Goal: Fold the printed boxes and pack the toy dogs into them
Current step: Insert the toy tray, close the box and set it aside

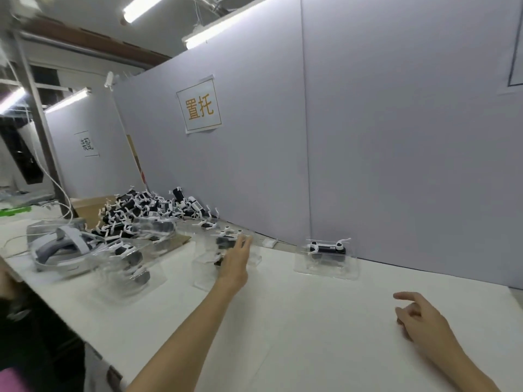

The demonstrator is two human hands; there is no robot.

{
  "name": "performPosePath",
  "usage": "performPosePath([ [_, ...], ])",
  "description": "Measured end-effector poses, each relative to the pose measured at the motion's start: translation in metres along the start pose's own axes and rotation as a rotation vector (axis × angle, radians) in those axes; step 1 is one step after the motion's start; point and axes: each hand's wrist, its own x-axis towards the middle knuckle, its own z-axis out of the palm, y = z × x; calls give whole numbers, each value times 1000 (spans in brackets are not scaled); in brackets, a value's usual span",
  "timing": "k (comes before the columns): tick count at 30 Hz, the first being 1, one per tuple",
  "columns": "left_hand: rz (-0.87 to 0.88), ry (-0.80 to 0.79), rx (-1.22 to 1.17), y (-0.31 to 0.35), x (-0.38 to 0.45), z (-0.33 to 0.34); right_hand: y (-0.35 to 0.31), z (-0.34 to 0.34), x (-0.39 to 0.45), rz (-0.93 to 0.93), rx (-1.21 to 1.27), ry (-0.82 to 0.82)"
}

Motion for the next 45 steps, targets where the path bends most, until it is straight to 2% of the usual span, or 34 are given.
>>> performPosePath([
  [7, 201, 53, -127, 93, -37, 17, 5, -30, -34, 55, 184, -44],
  [13, 143, 157, -70, 147, -35, 5, 8, -45, -45, 78, 392, 25],
  [16, 171, 285, -78, 165, -40, -3, 6, -49, -43, 97, 461, 61],
  [20, 325, 468, -148, 203, -63, -5, 7, -51, -40, 138, 532, 122],
  [22, 401, 490, -196, 226, -77, 2, 9, -53, -36, 155, 552, 177],
  [24, 473, 438, -224, 249, -92, 14, 13, -57, -33, 159, 544, 242],
  [27, 583, 250, -215, 276, -116, 40, 21, -65, -32, 165, 470, 316],
  [30, 569, 63, -325, 287, -130, 64, 27, -77, -32, 160, 366, 359],
  [33, 618, 42, -414, 279, -130, 82, 25, -89, -33, 73, 195, 425],
  [35, 631, 37, -501, 272, -129, 82, 21, -102, -34, -26, 4, 567],
  [38, 608, 34, -599, 268, -130, 78, 18, -137, -35, -89, -371, 939],
  [40, 603, 38, -619, 269, -128, 77, 24, -164, -36, -26, -515, 1130],
  [41, 605, 39, -622, 269, -127, 76, 28, -175, -36, 36, -506, 1169],
  [43, 601, 22, -634, 269, -127, 73, 41, -187, -35, 175, -396, 1149],
  [45, 596, 0, -641, 268, -127, 72, 56, -190, -34, 266, -332, 1048],
])
